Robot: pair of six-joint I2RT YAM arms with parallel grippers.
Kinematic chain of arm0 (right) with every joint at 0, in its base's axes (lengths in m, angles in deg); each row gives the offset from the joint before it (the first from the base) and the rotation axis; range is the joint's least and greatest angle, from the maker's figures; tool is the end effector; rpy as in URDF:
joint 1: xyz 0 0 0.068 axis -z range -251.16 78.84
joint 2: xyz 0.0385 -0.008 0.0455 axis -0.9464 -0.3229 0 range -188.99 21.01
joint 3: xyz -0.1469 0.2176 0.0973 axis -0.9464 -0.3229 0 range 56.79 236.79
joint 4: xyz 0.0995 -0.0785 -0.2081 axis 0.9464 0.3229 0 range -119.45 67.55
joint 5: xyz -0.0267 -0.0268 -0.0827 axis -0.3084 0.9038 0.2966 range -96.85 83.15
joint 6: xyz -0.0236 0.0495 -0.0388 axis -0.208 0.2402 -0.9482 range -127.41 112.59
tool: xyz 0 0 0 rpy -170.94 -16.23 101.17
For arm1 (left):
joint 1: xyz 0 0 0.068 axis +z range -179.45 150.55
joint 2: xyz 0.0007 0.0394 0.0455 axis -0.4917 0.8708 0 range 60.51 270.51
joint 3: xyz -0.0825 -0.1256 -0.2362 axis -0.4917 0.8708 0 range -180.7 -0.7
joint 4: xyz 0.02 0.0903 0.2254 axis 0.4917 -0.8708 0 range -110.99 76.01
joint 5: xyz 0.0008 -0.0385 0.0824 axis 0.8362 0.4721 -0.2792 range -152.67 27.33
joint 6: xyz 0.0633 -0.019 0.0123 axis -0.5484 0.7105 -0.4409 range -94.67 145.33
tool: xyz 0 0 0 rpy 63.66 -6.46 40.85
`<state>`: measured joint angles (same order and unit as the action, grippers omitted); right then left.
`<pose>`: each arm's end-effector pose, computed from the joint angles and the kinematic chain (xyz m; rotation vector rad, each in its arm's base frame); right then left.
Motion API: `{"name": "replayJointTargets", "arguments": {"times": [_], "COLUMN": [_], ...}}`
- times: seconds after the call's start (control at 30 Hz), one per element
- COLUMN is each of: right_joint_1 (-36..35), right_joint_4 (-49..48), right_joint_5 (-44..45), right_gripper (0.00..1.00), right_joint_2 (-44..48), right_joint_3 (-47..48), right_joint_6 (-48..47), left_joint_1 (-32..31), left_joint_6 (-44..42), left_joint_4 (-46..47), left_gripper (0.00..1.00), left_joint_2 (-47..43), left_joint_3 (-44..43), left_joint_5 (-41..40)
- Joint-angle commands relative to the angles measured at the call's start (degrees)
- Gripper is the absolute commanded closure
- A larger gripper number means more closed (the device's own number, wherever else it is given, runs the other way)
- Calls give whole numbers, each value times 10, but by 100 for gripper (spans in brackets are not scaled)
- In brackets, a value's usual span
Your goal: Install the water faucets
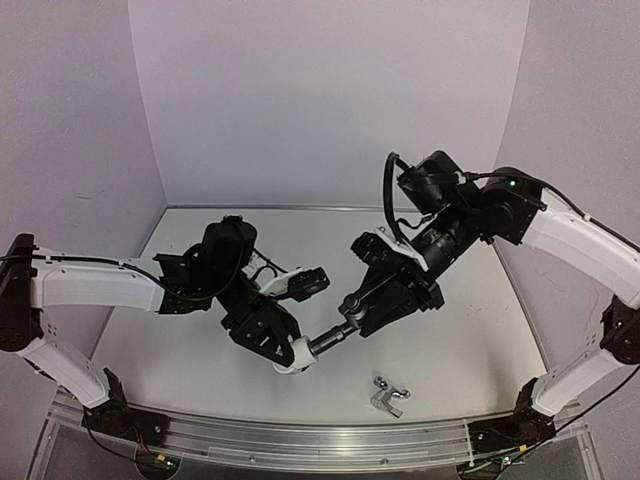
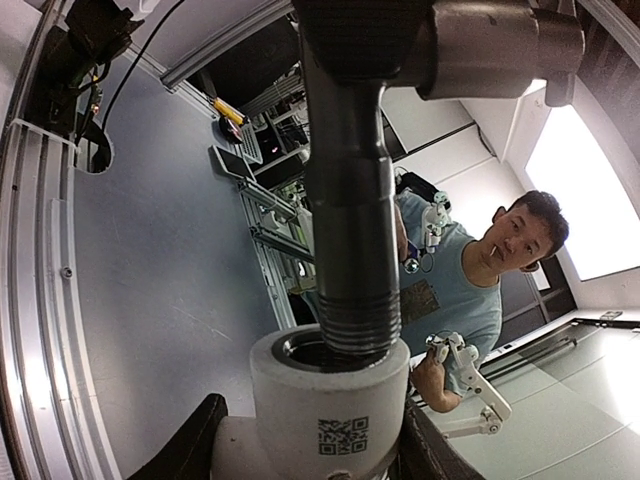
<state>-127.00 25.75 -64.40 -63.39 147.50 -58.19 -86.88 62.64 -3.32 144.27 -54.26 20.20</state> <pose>0.1192 0.2562 0.3907 -2.0277 0.9480 1.2390 0.1123 -0.2746 0.2944 -1.4232 -1.5810 2.0172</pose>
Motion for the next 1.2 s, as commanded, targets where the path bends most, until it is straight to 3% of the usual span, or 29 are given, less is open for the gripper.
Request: {"name": "replayJointTargets", "arguments": {"times": [0.0, 0.53, 0.63, 0.83, 1.17], "right_joint_1": [-13, -25, -26, -26, -14], "right_joint_4": [2, 3, 1, -22, -37], "right_joint_5": [7, 31, 33, 19, -34], "right_gripper": [100, 100, 100, 100, 100], "right_joint_2": [-7, -13, -16, -16, -34], "right_joint_3": [26, 37, 34, 11, -6], "right_joint_6": [-19, -27, -24, 31, 109], "left_joint_1": [-4, -16, -16, -16, -16], "left_joint_6": [-8, 33, -8, -175, -283], "left_joint_4": [10, 71, 10, -201, -340], "left_gripper": [63, 66, 66, 67, 67], "left_joint_2": [-2, 18, 19, -1, -10], "left_joint_3": [-45, -49, -62, -115, -164], "left_joint_5": [18, 16, 3, -56, -145]}}
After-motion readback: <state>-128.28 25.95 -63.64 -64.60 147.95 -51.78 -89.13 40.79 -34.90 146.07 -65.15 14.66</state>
